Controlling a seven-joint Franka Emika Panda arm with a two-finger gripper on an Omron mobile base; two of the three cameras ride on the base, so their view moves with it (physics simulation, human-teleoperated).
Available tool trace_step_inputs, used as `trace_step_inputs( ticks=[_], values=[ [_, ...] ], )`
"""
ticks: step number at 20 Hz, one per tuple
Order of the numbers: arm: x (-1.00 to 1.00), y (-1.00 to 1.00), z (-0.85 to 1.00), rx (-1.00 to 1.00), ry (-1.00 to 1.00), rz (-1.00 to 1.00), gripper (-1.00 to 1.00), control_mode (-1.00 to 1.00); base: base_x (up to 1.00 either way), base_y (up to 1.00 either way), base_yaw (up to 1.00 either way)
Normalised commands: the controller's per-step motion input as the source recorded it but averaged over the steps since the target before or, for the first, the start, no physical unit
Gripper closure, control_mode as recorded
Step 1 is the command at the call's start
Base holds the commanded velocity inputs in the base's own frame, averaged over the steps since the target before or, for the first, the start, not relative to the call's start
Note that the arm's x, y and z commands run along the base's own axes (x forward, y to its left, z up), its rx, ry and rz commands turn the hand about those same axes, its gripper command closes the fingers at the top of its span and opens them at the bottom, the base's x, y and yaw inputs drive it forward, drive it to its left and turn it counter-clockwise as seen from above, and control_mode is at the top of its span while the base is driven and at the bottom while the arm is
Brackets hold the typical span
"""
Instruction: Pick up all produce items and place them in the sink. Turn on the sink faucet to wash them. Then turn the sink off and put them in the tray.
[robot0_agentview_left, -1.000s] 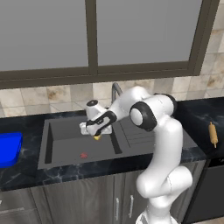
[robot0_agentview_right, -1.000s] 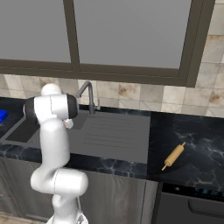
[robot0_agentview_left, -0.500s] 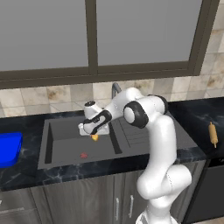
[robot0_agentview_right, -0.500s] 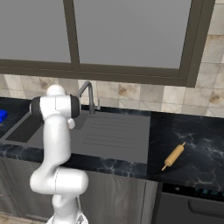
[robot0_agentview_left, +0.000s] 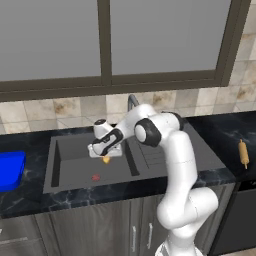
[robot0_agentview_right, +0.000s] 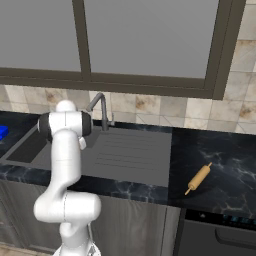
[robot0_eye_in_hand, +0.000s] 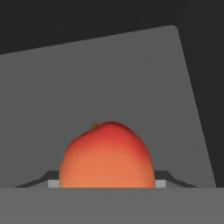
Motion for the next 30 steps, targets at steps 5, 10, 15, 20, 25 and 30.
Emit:
trace_step_inputs(
  ticks=[5, 10, 15, 20, 25, 30],
  values=[
    [0.03, 0.01, -0.21, 0.0, 0.08, 0.0, 1.0, -1.0, 0.0, 0.0, 0.0],
    [0.08, 0.0, -0.26, 0.0, 0.06, 0.0, 1.0, -1.0, 0.0, 0.0, 0.0],
    [0.07, 0.01, -0.24, 0.0, 0.03, 0.0, 1.0, -1.0, 0.0, 0.0, 0.0],
    [0.09, 0.05, -0.19, 0.0, 0.02, 0.0, 1.0, -1.0, 0.0, 0.0, 0.0],
    [0.12, 0.06, -0.25, 0.0, 0.08, 0.0, 1.0, -1.0, 0.0, 0.0, 0.0],
    [0.19, 0.09, -0.29, 0.0, 0.1, 0.0, -1.0, -1.0, 0.0, 0.0, 0.0]
  ],
)
